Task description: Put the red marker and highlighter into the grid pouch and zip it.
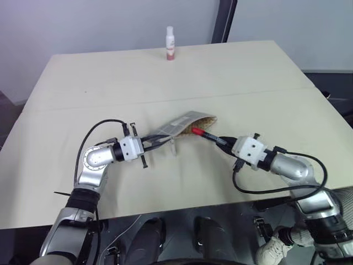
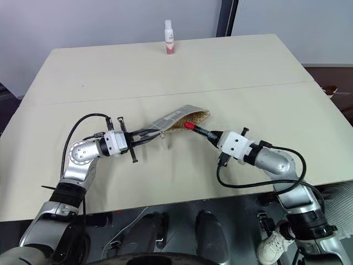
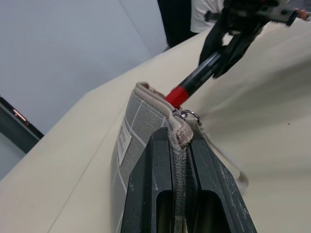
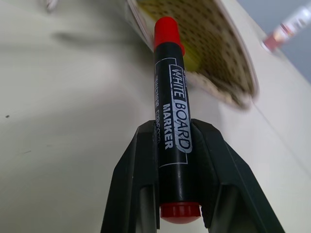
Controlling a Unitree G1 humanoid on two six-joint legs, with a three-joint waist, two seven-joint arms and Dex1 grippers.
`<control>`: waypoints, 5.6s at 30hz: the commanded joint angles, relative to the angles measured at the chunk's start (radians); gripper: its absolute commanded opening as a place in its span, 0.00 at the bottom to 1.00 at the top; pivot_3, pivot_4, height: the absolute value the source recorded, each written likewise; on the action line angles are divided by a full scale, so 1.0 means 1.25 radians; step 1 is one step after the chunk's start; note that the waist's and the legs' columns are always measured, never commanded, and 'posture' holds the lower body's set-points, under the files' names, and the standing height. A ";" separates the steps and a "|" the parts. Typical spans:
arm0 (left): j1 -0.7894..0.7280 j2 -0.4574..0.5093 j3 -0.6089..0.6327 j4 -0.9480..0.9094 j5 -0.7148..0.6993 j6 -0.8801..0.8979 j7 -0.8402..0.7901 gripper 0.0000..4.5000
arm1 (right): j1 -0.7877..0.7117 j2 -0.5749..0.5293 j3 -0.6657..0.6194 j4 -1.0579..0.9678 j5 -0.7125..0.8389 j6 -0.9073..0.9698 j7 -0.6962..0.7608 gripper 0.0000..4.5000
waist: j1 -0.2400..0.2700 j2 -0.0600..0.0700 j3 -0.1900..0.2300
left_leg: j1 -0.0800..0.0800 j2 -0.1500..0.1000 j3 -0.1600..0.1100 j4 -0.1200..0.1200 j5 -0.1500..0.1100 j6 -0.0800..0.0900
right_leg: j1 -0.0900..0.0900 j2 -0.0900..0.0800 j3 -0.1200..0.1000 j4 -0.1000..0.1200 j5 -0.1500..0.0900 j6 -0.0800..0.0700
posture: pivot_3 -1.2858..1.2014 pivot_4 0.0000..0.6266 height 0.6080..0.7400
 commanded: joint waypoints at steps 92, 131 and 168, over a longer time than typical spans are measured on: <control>-0.020 0.034 -0.068 -0.042 0.115 0.027 0.131 0.00 | -0.117 0.079 -0.146 0.094 0.368 0.459 -0.033 0.01 | -0.001 -0.001 0.000 | -0.002 0.001 -0.001 0.007 -0.001 0.001 | 0.000 0.001 0.000 0.000 0.003 0.001 | 0.52 0.24 1.00; -0.032 0.029 -0.062 -0.001 0.119 -0.001 0.122 0.00 | -0.196 0.107 -0.127 0.282 0.248 0.346 -0.066 0.01 | -0.002 0.000 0.000 | -0.003 0.000 0.000 0.006 -0.001 0.001 | 0.000 0.001 0.000 0.000 0.003 0.001 | 0.52 0.24 1.00; -0.026 0.137 0.283 0.134 -0.094 0.381 0.224 1.00 | 0.258 -0.040 -0.328 -0.190 0.521 0.378 0.214 0.99 | 0.002 0.000 0.000 | -0.004 0.002 0.000 0.007 -0.002 0.000 | 0.001 -0.002 -0.001 -0.002 0.001 0.003 | 0.52 0.24 1.00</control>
